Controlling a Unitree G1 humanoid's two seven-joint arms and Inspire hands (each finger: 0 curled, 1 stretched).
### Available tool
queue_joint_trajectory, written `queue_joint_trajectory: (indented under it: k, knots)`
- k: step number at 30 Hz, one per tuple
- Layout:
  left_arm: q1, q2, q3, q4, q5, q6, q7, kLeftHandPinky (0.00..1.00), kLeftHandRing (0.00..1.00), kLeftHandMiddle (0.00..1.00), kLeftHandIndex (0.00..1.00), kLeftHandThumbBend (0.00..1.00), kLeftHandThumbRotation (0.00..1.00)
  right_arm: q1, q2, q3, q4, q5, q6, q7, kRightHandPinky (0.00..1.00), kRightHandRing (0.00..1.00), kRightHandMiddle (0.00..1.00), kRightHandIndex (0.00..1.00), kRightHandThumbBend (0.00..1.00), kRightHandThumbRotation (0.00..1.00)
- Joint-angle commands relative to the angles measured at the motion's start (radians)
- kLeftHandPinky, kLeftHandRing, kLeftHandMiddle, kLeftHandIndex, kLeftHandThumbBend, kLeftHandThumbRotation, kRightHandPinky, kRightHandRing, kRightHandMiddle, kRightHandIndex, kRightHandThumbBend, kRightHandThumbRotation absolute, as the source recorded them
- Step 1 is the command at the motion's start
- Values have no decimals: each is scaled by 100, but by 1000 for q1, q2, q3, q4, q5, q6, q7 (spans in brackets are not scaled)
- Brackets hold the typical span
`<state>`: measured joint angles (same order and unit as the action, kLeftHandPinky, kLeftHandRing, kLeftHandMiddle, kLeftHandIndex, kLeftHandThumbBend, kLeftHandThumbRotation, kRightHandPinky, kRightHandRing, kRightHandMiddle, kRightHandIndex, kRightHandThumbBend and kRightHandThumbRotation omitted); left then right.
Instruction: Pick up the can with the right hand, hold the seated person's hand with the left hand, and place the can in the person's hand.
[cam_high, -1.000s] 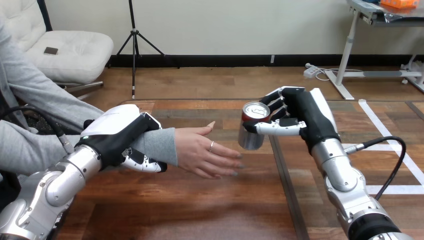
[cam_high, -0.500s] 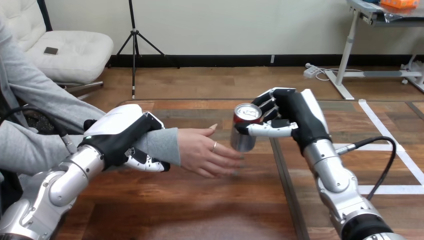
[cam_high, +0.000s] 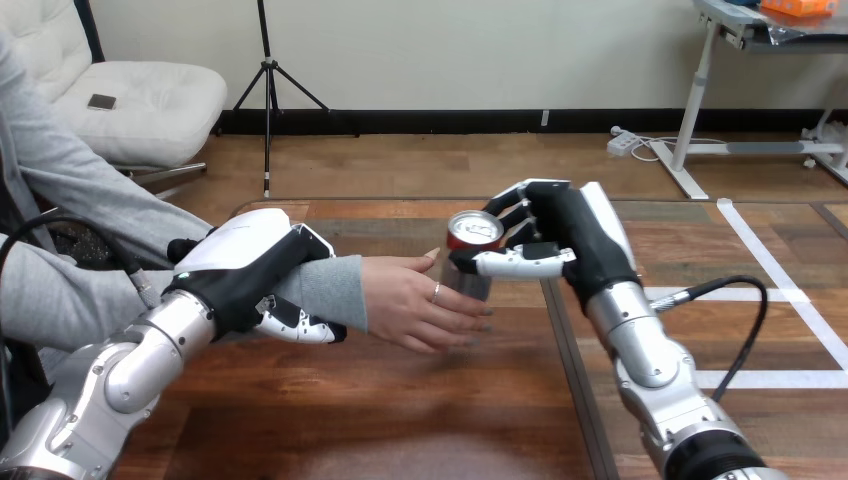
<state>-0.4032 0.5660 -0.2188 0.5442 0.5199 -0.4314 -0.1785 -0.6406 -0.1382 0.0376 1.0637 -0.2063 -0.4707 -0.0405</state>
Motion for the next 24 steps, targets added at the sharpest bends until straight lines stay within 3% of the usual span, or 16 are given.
queue_joint_trajectory:
  k: [1,24]
  knots:
    - [-123,-37,16,-17,-30,-35,40,16,21,29,32,49,0,-140,22,0,-88,20,-31,2,32,34,41,44,76,0]
    - [-118,-38,22,-22,-33,-25,39,14,20,28,31,48,0,-125,61,18,-103,7,-20,8,31,34,41,44,77,0]
